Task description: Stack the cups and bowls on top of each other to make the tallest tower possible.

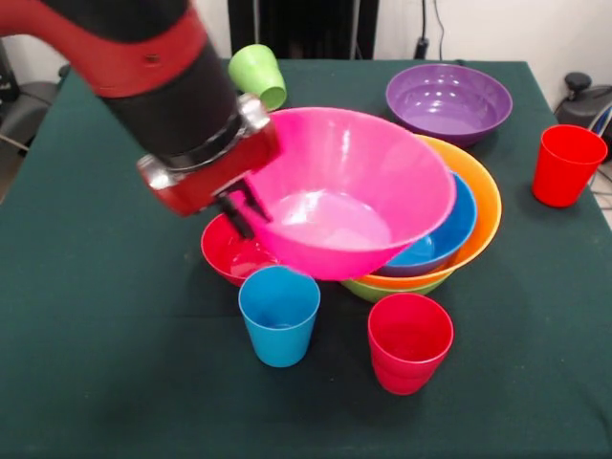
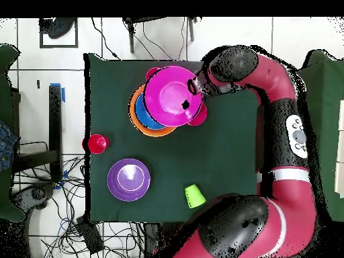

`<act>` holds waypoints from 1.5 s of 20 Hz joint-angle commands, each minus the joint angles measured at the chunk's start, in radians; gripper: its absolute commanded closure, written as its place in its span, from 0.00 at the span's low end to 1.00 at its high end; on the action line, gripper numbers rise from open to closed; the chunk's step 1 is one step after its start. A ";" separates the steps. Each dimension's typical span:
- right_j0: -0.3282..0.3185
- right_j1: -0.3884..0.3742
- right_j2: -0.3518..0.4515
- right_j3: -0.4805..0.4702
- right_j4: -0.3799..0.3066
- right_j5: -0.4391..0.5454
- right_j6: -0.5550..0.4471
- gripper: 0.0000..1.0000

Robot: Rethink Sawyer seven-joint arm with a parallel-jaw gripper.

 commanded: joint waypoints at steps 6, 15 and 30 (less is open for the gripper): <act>0.092 -0.049 -0.049 -0.032 -0.001 0.278 0.178 1.00; 0.052 -0.079 0.003 0.096 0.050 0.041 0.163 1.00; -0.040 -0.128 0.038 0.432 0.118 -0.293 0.155 1.00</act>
